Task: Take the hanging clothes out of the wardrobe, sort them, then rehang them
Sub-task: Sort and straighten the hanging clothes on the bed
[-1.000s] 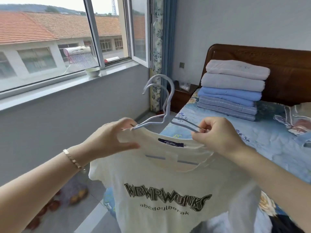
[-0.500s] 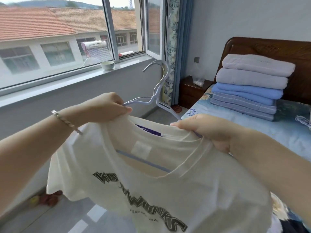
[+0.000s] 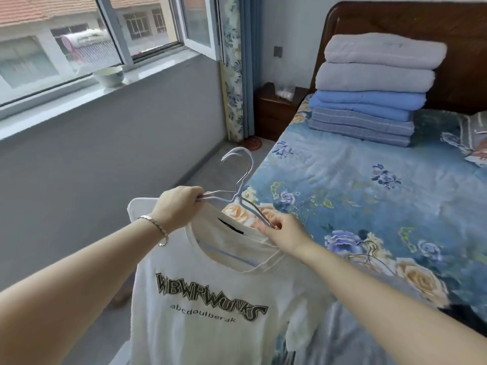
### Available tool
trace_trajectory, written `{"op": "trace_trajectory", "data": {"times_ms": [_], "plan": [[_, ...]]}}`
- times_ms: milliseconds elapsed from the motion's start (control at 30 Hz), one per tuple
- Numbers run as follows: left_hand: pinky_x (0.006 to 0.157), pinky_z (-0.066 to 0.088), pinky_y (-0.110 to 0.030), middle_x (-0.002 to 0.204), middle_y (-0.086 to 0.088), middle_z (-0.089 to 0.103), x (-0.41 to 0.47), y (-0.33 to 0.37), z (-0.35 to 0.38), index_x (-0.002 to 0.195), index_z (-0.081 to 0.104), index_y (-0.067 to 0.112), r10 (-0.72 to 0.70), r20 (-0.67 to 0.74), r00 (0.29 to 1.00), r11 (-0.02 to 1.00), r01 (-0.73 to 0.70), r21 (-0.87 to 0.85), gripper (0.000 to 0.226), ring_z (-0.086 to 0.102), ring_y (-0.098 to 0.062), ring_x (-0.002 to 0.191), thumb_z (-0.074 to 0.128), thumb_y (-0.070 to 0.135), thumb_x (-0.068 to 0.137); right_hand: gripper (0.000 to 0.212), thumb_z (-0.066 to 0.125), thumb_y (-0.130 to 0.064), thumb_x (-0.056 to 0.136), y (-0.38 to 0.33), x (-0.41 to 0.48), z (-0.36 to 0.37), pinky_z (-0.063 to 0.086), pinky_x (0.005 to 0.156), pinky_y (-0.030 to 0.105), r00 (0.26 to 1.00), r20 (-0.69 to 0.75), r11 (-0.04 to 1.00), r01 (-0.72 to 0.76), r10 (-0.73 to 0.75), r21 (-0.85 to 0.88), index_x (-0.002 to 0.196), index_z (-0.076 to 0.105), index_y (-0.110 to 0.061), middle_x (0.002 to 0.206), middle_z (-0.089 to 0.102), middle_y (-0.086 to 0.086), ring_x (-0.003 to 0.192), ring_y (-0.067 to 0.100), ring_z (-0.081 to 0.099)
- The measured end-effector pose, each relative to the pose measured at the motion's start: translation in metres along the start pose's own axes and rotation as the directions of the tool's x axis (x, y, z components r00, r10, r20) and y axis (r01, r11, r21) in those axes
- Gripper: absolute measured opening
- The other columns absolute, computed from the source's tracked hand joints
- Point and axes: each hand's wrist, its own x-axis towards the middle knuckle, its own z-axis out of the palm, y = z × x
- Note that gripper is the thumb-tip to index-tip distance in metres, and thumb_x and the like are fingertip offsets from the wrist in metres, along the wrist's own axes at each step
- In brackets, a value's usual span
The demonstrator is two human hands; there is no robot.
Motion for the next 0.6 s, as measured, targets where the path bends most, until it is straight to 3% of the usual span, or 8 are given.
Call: {"op": "trace_trajectory", "data": {"times_ms": [100, 167, 200, 267, 333, 367, 467, 600], "plan": [[0.061, 0.031, -0.029, 0.088, -0.008, 0.062, 0.063, -0.008, 0.042, 0.075, 0.049, 0.015, 0.077, 0.07, 0.995, 0.996, -0.074, -0.047, 0.02, 0.044, -0.025, 0.077, 0.046, 0.019, 0.095, 0.023, 0.066, -0.021, 0.085, 0.018, 0.053, 0.001, 0.032, 0.052, 0.013, 0.998, -0.045, 0.998, -0.053, 0.051, -0.042, 0.073, 0.048, -0.014, 0.062, 0.042, -0.007, 0.071, 0.017, 0.041], [0.065, 0.038, -0.032, 0.09, -0.008, 0.061, 0.105, -0.011, 0.074, 0.078, 0.06, 0.011, 0.142, 0.133, 0.981, 0.99, -0.142, -0.014, 0.02, 0.049, -0.028, 0.084, 0.049, 0.017, 0.093, 0.008, 0.064, -0.013, 0.086, 0.036, 0.091, 0.003, 0.035, 0.057, 0.007, 0.995, -0.089, 0.994, -0.054, 0.046, -0.097, 0.088, 0.057, -0.01, 0.073, 0.05, -0.006, 0.076, 0.018, 0.046], [0.066, 0.042, -0.034, 0.088, -0.009, 0.061, 0.125, -0.012, 0.092, 0.078, 0.066, 0.008, 0.181, 0.159, 0.971, 0.979, -0.192, 0.061, 0.017, 0.052, -0.03, 0.086, 0.056, 0.015, 0.09, 0.014, 0.062, -0.013, 0.087, 0.043, 0.11, 0.004, 0.037, 0.063, 0.008, 0.993, -0.099, 0.983, -0.074, 0.057, -0.169, 0.1, 0.061, -0.008, 0.086, 0.055, -0.001, 0.083, 0.021, 0.051], [0.056, 0.04, -0.031, 0.074, -0.009, 0.057, 0.165, -0.01, 0.132, 0.059, 0.068, 0.008, 0.206, 0.21, 0.956, 0.955, -0.243, 0.169, 0.015, 0.056, -0.029, 0.07, 0.08, 0.013, 0.066, 0.025, 0.057, -0.017, 0.09, 0.063, 0.147, 0.01, 0.041, 0.078, 0.026, 0.983, -0.146, 0.91, -0.159, 0.111, -0.383, 0.113, 0.062, -0.009, 0.107, 0.055, 0.009, 0.101, 0.027, 0.054], [0.05, 0.03, -0.025, 0.071, -0.009, 0.054, 0.199, -0.002, 0.169, 0.052, 0.067, 0.011, 0.148, 0.253, 0.956, 0.96, -0.2, 0.196, 0.021, 0.056, -0.027, 0.055, 0.087, 0.017, 0.055, 0.02, 0.064, -0.021, 0.083, 0.083, 0.185, 0.016, 0.043, 0.077, 0.034, 0.962, -0.266, 0.784, -0.215, 0.066, -0.582, 0.1, 0.069, -0.011, 0.101, 0.058, 0.013, 0.098, 0.032, 0.056], [0.052, 0.029, -0.026, 0.08, -0.011, 0.055, 0.212, 0.004, 0.187, 0.063, 0.07, 0.01, 0.114, 0.296, 0.948, 0.978, -0.16, 0.136, 0.015, 0.059, -0.028, 0.058, 0.081, 0.02, 0.067, 0.018, 0.066, -0.025, 0.082, 0.093, 0.201, 0.018, 0.045, 0.075, 0.034, 0.947, -0.313, 0.736, -0.264, 0.076, -0.623, 0.095, 0.07, -0.014, 0.097, 0.061, 0.013, 0.094, 0.033, 0.06], [0.065, 0.036, -0.032, 0.112, -0.015, 0.047, 0.246, 0.018, 0.254, 0.1, 0.066, 0.004, -0.036, 0.3, 0.953, 0.998, 0.05, -0.037, 0.027, 0.061, -0.036, 0.086, 0.048, 0.024, 0.096, 0.031, 0.043, -0.036, 0.096, 0.133, 0.25, 0.025, 0.045, 0.082, 0.031, 0.884, -0.295, 0.682, -0.467, 0.362, -0.562, 0.11, 0.062, -0.017, 0.112, 0.065, 0.008, 0.106, 0.029, 0.061], [0.079, 0.043, -0.035, 0.118, -0.019, 0.044, 0.279, 0.029, 0.346, 0.098, 0.065, 0.0, -0.073, 0.333, 0.94, 0.937, 0.179, -0.3, 0.028, 0.055, -0.036, 0.097, 0.054, 0.026, 0.093, 0.029, 0.042, -0.032, 0.098, 0.201, 0.301, 0.041, 0.044, 0.084, 0.033, 0.82, -0.276, 0.709, -0.572, 0.501, -0.412, 0.108, 0.061, -0.014, 0.111, 0.066, 0.012, 0.107, 0.031, 0.059]]}}
